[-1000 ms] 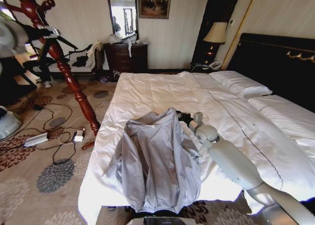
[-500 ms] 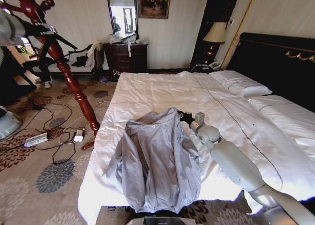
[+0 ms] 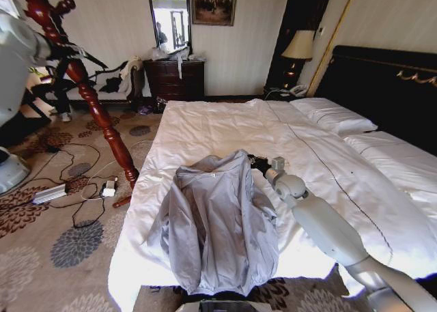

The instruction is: Pick up the clothes from the bed and hang them on the clothes hanger.

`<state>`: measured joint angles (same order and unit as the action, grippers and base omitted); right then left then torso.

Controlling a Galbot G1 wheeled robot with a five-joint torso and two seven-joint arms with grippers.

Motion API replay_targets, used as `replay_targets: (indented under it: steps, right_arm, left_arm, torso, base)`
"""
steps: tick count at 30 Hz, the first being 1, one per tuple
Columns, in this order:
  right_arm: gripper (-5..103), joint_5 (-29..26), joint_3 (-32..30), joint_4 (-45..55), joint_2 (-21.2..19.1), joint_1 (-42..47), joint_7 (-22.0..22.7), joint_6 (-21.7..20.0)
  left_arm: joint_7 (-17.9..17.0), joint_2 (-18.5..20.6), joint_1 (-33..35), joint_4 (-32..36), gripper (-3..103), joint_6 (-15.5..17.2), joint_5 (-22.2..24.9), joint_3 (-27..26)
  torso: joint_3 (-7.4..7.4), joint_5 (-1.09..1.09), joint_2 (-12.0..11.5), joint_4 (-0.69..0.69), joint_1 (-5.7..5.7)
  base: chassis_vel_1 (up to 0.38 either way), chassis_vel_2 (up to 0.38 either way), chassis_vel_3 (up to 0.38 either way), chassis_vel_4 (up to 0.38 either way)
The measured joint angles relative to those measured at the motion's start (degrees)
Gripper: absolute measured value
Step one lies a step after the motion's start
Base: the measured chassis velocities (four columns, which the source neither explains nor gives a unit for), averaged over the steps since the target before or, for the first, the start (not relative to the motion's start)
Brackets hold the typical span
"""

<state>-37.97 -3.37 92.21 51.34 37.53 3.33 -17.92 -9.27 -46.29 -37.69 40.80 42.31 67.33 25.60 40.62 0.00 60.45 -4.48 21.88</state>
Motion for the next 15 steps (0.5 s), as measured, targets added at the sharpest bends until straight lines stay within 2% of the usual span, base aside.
replay_targets:
  steps: [3, 7, 9, 12, 14, 15]
  right_arm:
    - [0, -0.12, 0.00, -0.08, -0.03, -0.24, -0.01, 0.04]
    - [0, -0.36, 0.30, -0.13, 0.12, -0.86, 0.03, 0.04]
    - [0, -0.36, 0.39, -0.13, 0.14, -0.93, 0.05, 0.04]
    - [0, -0.36, 0.77, -0.15, 0.15, -1.03, 0.20, 0.04]
    - [0, -0.34, 0.93, -0.15, 0.08, -1.03, 0.23, 0.04]
    - [0, -0.31, 1.10, -0.14, -0.07, -1.03, 0.23, 0.05]
  left_arm:
    - [0.16, -0.37, 0.08, -0.81, 97, -0.02, -0.67, 0.08]
    - [0.68, -0.01, 0.83, -1.05, 76, -0.06, -2.43, 0.06]
    - [0.72, 0.22, 0.96, -0.79, 76, -0.07, -2.45, 0.03]
    - [0.73, 0.69, 1.12, -0.31, 59, -0.10, -2.46, 0.04]
    - [0.72, 0.78, 1.15, -0.19, 59, -0.20, -2.48, 0.13]
    - [0.72, 1.10, 1.23, 0.19, 54, -0.49, -2.48, 0.41]
  torso:
    - [0.00, 0.00, 0.00, 0.01, 0.00]
    - [0.00, -0.01, 0.00, 0.02, 0.00]
    - [0.00, -0.01, 0.00, 0.03, 0.00]
    - [0.00, -0.01, 0.00, 0.03, -0.01]
    - [0.00, 0.00, 0.00, 0.03, -0.02]
    - [0.00, 0.00, 0.00, 0.01, -0.01]
  base:
    - [0.000, 0.000, 0.000, 0.000]
    - [0.000, 0.000, 0.000, 0.000]
    - [0.000, 0.000, 0.000, 0.000]
    - [0.000, 0.000, 0.000, 0.000]
    - [0.000, 0.000, 0.000, 0.000]
    - [0.000, 0.000, 0.000, 0.000]
